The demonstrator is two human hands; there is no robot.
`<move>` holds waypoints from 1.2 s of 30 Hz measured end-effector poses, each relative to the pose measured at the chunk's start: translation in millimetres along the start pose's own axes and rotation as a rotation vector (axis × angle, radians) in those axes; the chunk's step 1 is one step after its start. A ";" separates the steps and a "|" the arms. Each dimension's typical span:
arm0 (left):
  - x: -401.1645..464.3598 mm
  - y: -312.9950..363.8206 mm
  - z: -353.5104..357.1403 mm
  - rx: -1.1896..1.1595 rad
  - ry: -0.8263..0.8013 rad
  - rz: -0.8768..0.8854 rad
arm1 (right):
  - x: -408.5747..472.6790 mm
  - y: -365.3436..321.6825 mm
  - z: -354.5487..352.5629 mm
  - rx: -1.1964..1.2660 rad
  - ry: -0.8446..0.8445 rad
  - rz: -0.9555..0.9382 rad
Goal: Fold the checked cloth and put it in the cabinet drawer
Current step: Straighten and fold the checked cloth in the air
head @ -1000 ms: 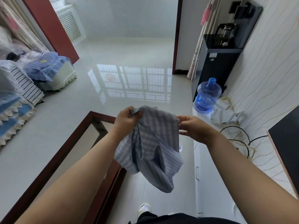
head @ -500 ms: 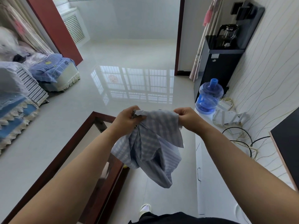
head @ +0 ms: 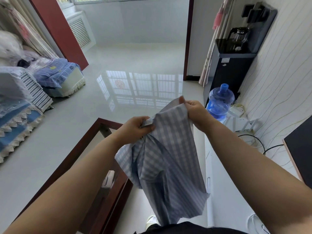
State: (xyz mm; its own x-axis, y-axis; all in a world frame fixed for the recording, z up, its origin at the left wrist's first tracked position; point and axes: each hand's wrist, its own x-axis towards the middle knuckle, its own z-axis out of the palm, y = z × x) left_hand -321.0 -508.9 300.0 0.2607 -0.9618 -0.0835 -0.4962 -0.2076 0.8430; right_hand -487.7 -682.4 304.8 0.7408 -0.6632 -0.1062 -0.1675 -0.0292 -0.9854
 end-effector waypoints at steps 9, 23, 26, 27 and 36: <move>5.1 9.6 -9.1 -0.330 0.123 -0.082 | -6.1 31.5 -20.3 0.233 -0.618 0.188; 27.0 19.9 -66.8 -0.631 0.497 -0.032 | 0.1 106.1 7.4 -0.472 -0.043 0.108; 26.3 1.3 -87.0 -0.355 0.631 -0.024 | 6.3 79.6 3.6 -0.627 0.191 -0.034; 25.1 -3.2 -89.4 -0.263 0.652 -0.013 | 8.3 68.9 2.5 -0.657 0.243 -0.080; 15.7 35.6 -26.4 0.434 0.015 0.025 | 25.5 1.5 49.4 -0.828 0.061 -0.292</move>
State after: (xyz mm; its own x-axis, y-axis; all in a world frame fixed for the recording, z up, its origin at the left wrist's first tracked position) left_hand -312.7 -526.7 342.8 0.2548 -0.9654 -0.0556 -0.8038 -0.2434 0.5428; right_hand -437.0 -662.5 294.1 0.7959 -0.5825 0.1651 -0.4120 -0.7209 -0.5573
